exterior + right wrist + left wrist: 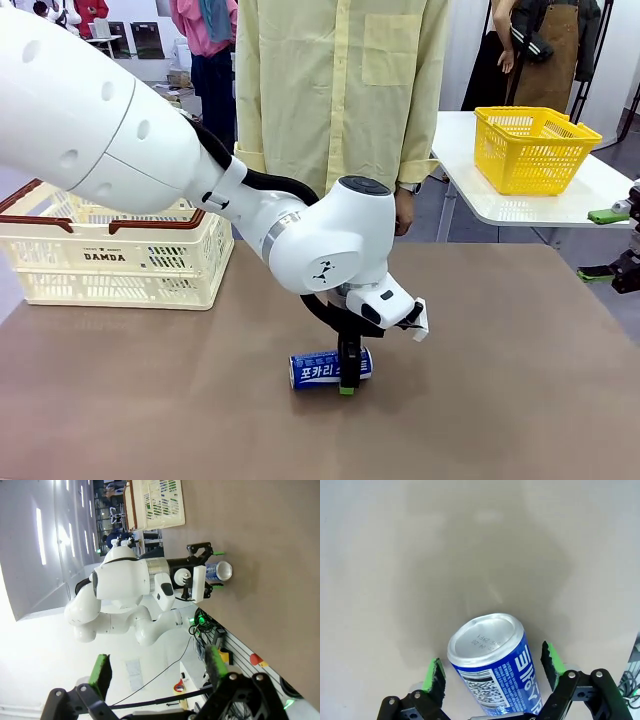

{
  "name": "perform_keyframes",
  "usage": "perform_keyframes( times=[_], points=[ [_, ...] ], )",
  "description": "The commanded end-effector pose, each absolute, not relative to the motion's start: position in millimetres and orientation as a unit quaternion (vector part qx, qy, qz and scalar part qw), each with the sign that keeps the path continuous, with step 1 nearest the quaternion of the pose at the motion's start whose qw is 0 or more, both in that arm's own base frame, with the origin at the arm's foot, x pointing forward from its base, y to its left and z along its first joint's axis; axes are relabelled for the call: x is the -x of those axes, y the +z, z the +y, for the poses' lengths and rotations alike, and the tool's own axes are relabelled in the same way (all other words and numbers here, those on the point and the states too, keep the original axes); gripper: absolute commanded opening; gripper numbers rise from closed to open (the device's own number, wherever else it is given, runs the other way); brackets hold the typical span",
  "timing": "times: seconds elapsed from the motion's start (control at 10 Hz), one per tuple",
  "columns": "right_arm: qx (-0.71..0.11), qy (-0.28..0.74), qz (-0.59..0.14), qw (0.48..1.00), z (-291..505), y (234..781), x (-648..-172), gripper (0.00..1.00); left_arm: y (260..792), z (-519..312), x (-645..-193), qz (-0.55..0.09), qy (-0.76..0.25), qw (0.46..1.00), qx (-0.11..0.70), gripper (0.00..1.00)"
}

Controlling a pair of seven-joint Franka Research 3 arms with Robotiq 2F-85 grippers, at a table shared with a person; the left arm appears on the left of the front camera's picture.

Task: Place the drinks into the Shopping basket.
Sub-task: Pick up one drink and place it into the Shopping basket.

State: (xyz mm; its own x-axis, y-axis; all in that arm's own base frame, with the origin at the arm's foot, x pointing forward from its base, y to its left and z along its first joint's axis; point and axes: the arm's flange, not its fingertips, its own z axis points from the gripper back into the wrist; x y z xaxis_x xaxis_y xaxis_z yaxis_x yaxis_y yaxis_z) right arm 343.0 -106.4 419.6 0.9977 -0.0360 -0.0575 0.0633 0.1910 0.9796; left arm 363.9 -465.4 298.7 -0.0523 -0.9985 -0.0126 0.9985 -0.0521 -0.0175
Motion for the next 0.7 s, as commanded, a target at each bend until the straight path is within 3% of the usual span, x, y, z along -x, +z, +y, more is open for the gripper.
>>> perform_keyframes(
  times=[0.0, 0.2, 0.3, 0.4, 0.6],
  points=[
    [-0.632, -0.028, 0.016, 0.775, -108.9, 422.8, -342.5, 1.00, 303.2, -461.0, -364.3, 0.013, -0.727, 0.686, 0.018, 1.00],
    [-0.632, -0.028, 0.016, 0.775, -108.9, 422.8, -342.5, 1.00, 304.2, -460.8, -364.2, 0.022, -0.727, 0.686, 0.026, 1.00],
    [-0.632, -0.028, 0.016, 0.775, -108.9, 422.8, -342.5, 1.00, 304.1, -462.3, -363.1, 0.036, -0.730, 0.682, 0.015, 0.43],
    [-0.632, -0.028, 0.016, 0.775, -108.9, 422.8, -342.5, 1.00, 303.8, -463.9, -361.8, 0.053, -0.730, 0.681, 0.010, 0.00],
    [-0.632, -0.028, 0.016, 0.775, -108.9, 422.8, -342.5, 1.00, 304.5, -462.1, -360.1, 0.087, -0.727, 0.681, 0.022, 0.00]
  ],
)
